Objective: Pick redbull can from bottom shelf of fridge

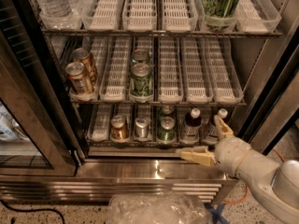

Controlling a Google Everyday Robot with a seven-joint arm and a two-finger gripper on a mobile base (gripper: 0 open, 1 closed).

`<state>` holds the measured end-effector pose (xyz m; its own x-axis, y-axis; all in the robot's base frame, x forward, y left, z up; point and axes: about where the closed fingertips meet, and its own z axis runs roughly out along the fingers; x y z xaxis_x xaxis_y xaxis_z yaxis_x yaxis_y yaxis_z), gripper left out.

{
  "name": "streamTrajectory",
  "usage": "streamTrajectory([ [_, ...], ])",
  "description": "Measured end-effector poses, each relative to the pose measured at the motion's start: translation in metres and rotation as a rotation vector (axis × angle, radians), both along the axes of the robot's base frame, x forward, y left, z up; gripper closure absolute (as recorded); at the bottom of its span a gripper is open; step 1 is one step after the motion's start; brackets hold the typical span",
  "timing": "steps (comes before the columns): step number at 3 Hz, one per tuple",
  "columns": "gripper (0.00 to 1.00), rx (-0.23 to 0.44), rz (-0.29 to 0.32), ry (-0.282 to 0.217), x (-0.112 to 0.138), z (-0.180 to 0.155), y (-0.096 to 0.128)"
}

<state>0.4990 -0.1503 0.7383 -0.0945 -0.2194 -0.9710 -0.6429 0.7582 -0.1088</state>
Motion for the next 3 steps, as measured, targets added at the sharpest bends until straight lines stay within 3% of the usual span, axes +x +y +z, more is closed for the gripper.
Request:
streamTrajectory([
  [1,0.0,-0.034,-0.071,-0.128,0.016,-0.01,0.001],
  [2,0.0,-0.017,-0.069,-0.183,0.026,-0.003,0.02],
  [3,0.0,-0.016,-0.069,-0.183,0.026,-0.003,0.02],
])
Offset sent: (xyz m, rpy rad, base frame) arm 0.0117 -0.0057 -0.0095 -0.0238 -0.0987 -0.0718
